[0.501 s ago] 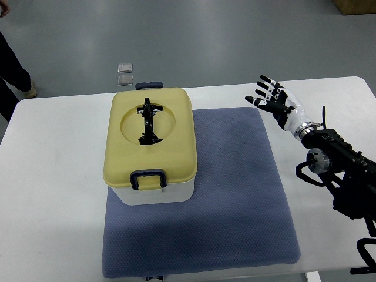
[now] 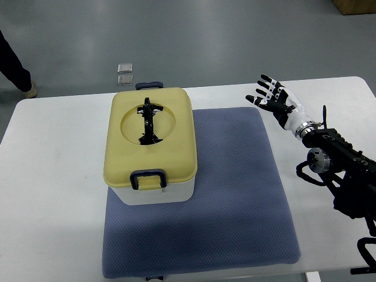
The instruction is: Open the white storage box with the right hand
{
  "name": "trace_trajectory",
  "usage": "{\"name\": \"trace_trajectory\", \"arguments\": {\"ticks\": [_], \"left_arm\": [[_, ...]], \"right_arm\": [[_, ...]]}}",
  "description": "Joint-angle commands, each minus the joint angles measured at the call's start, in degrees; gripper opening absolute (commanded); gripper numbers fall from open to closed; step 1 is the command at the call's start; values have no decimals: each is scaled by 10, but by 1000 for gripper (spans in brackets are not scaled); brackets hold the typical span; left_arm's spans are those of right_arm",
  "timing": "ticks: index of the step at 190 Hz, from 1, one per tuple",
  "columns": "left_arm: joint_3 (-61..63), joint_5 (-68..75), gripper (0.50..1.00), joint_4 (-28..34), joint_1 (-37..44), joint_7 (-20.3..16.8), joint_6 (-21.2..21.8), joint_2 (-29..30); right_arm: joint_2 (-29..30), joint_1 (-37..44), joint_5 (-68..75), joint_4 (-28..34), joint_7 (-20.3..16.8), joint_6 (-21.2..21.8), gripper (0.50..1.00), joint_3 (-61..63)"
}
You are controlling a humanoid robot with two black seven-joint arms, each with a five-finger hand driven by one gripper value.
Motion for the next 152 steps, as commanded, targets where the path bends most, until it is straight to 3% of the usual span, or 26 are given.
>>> {"name": "trace_trajectory", "arguments": {"ticks": [1,130,152], "left_arm": [[0,0,1000,1,0,0,3,0],[1,0,1000,2,0,0,3,0],[0,0,1000,2,0,0,3,0]], "right_arm": [[-3,1,1,0,-1,2,919,0],[-1,7,3,-1,2,-2,921,13],[-1,7,3,-1,18,-3,921,13]]}}
